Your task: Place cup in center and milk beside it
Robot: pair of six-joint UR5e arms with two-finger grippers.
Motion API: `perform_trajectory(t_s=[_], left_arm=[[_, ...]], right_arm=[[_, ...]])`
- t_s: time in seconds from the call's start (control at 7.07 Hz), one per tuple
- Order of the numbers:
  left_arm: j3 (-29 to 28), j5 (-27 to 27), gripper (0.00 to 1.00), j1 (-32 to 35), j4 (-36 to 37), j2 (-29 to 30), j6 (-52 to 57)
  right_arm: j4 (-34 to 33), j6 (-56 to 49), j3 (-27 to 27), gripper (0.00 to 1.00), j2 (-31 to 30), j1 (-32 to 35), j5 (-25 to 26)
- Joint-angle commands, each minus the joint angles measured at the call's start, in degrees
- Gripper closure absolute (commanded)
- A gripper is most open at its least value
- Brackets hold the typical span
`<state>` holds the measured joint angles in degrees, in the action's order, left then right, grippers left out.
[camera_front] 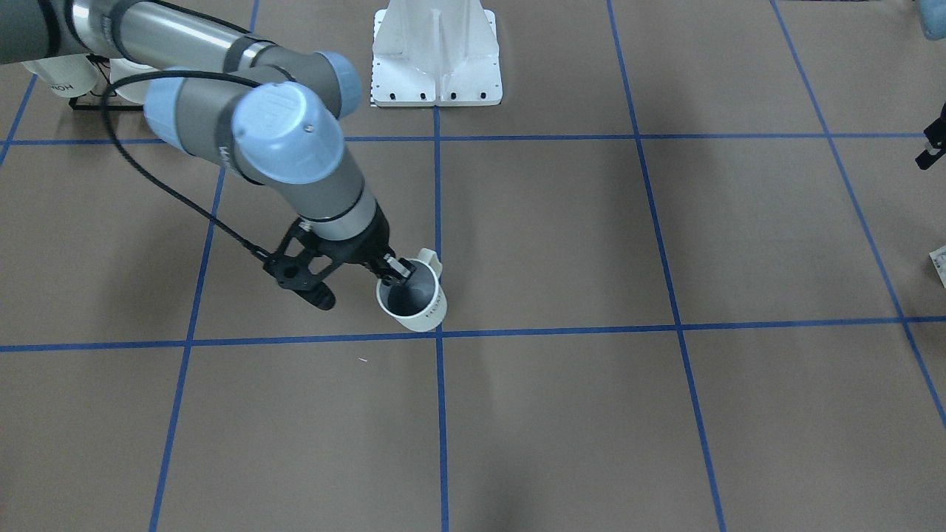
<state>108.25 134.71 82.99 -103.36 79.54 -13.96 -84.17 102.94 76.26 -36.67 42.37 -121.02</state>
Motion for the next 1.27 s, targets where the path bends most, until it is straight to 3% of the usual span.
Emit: perform_trajectory(t_s=[0.0, 0.14, 0.28, 0.42, 0.57, 0.71, 0.85, 0.99, 1.13], left_arm=[[0.4, -0.3, 0.02, 0.8, 0.0, -0.5, 0.8], [0.4, -0.7, 0.02, 2.6, 0.4, -0.4, 4.6], [-3.1, -3.4, 0.02, 7.2, 0.5, -0.5, 15.3], [-9.9, -5.4, 0.02, 11.7, 0.9, 1.3, 27.5], [-17.5, -5.3, 0.02, 14.1, 0.5, 5.7, 31.8], [-24.4, -5.0, 0.02, 15.5, 0.3, 9.2, 33.8], [-27.0, -4.8, 0.02, 15.5, 0.1, 9.8, 33.2], [-27.9, -4.7, 0.02, 15.5, -0.2, 10.0, 33.1], [-29.8, -1.4, 0.02, 15.5, -3.0, 10.1, 28.0]], right_arm=[[5.9, 4.5, -9.4, 1.0, 5.4, -1.4, 3.3], [5.9, 4.5, -9.5, 0.54, 5.3, -1.8, 3.5], [5.9, 4.6, -9.6, 0.01, 5.4, -2.1, 4.6], [5.9, 4.1, -8.9, 0.0, 5.3, -1.1, 4.1], [5.2, 3.4, -6.2, 0.0, 3.9, 2.5, -0.1], [4.4, 0.9, 2.1, 0.0, -2.9, 7.2, -5.3], [2.4, -6.6, 13.9, 0.0, -13.8, 10.5, -8.1], [-0.5, -14.3, 21.9, 0.0, -22.0, 12.7, -8.3], [-2.6, -20.9, 25.7, 0.0, -27.0, 14.6, -8.2]])
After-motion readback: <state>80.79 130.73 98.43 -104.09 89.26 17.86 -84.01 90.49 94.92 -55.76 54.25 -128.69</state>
